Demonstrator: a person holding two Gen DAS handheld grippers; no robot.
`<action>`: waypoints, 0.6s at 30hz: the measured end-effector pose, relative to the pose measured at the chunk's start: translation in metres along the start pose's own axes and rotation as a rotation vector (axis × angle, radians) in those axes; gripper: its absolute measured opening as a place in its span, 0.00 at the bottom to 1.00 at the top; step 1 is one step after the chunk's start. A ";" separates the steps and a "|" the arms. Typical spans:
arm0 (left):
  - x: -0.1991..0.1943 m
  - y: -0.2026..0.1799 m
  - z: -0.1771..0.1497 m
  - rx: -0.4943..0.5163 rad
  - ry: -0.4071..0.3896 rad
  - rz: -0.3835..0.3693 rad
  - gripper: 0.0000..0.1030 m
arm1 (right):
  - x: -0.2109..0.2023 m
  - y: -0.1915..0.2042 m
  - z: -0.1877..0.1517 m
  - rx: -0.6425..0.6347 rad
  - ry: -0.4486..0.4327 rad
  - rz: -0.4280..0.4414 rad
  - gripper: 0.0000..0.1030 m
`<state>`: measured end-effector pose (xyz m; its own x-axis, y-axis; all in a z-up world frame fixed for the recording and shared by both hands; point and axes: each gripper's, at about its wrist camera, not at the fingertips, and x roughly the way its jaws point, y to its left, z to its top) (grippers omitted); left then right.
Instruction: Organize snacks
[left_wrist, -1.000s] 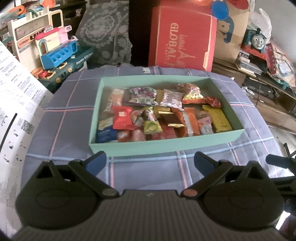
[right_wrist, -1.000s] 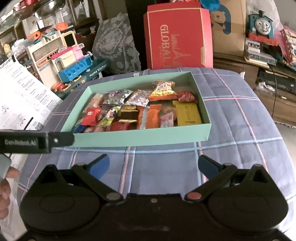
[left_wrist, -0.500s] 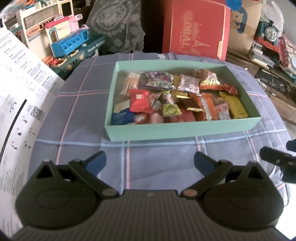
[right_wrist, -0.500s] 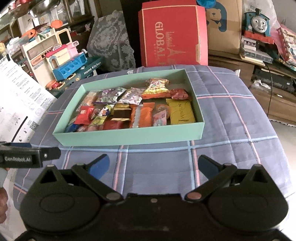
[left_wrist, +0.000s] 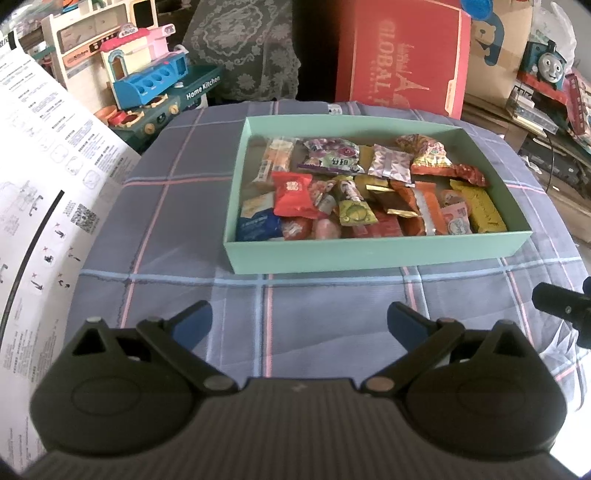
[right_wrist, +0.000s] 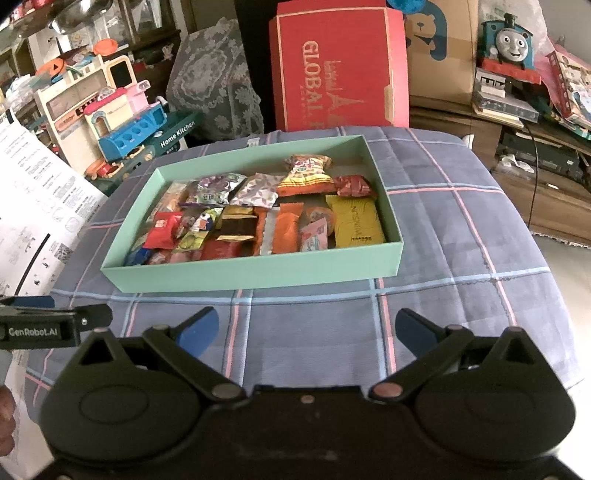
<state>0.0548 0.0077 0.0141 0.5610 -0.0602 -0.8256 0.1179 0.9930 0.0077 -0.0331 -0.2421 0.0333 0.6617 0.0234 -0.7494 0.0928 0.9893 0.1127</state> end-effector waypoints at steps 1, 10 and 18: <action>0.001 0.000 0.000 0.000 0.002 0.000 1.00 | 0.000 0.000 0.000 -0.002 0.001 -0.001 1.00; 0.003 0.000 -0.001 -0.001 0.010 0.001 1.00 | 0.004 0.000 0.000 -0.001 0.016 -0.001 1.00; 0.009 0.000 -0.004 -0.008 0.030 0.000 1.00 | 0.006 0.001 -0.001 -0.001 0.028 -0.003 1.00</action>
<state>0.0564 0.0079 0.0040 0.5362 -0.0572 -0.8421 0.1113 0.9938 0.0034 -0.0298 -0.2407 0.0280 0.6407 0.0248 -0.7674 0.0939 0.9894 0.1104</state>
